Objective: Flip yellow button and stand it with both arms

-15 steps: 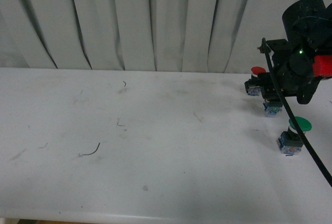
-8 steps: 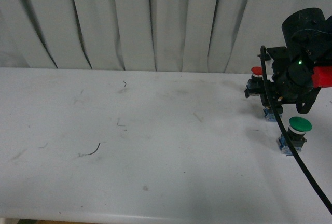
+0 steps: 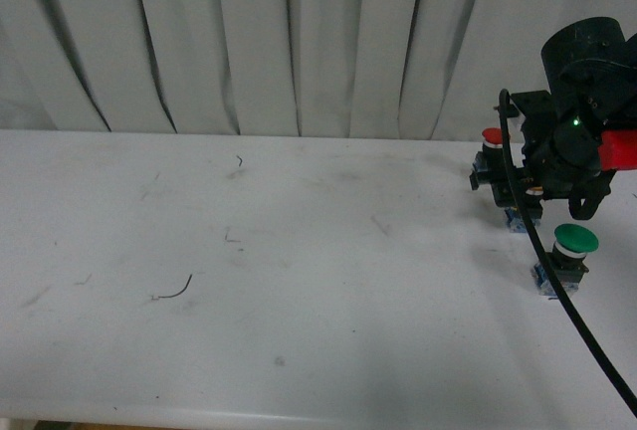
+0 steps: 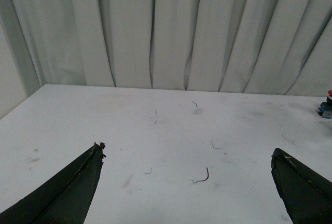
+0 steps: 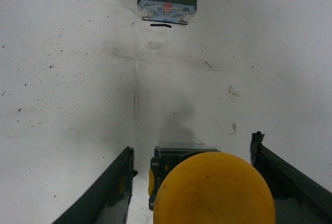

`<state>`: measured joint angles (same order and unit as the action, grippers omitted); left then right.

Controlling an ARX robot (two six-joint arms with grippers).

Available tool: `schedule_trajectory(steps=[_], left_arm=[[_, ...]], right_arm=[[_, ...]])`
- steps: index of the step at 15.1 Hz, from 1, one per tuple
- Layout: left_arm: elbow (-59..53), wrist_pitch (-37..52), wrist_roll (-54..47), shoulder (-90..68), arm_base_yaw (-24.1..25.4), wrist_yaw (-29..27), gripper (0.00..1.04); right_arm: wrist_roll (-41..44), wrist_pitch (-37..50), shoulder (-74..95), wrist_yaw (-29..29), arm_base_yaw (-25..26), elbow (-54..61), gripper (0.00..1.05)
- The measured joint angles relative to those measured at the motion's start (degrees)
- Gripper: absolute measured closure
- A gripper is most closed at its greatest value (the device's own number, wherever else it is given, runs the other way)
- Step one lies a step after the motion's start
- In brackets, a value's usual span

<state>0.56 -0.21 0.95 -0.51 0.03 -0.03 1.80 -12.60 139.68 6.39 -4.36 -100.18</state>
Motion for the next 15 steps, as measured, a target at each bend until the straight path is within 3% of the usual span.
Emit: schedule_trajectory(steps=[3, 9, 15], left_arm=[[0.0, 0.0, 0.0, 0.0, 0.0, 0.0, 0.07], [0.0, 0.0, 0.0, 0.0, 0.0, 0.0, 0.07], [0.0, 0.0, 0.0, 0.0, 0.0, 0.0, 0.07]], right_arm=[[0.2, 0.0, 0.0, 0.0, 0.3, 0.0, 0.07], [0.1, 4.4, -7.7, -3.5, 1.0, 6.2, 0.06], [-1.3, 23.4, -35.8, -10.9, 5.9, 29.8, 0.06]])
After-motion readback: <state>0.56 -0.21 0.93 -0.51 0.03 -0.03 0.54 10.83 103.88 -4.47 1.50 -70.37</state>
